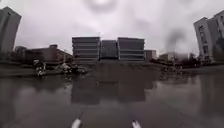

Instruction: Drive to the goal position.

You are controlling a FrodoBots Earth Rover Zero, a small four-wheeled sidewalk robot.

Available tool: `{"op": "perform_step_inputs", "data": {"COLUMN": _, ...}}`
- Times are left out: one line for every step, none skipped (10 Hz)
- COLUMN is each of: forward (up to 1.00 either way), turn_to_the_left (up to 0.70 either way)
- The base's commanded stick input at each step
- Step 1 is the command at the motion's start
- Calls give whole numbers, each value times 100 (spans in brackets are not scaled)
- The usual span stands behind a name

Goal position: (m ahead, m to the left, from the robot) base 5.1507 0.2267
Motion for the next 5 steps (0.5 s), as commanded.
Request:
{"op": "perform_step_inputs", "data": {"forward": 70, "turn_to_the_left": 0}}
{"op": "perform_step_inputs", "data": {"forward": 70, "turn_to_the_left": 0}}
{"op": "perform_step_inputs", "data": {"forward": 70, "turn_to_the_left": 0}}
{"op": "perform_step_inputs", "data": {"forward": 70, "turn_to_the_left": 0}}
{"op": "perform_step_inputs", "data": {"forward": 70, "turn_to_the_left": 0}}
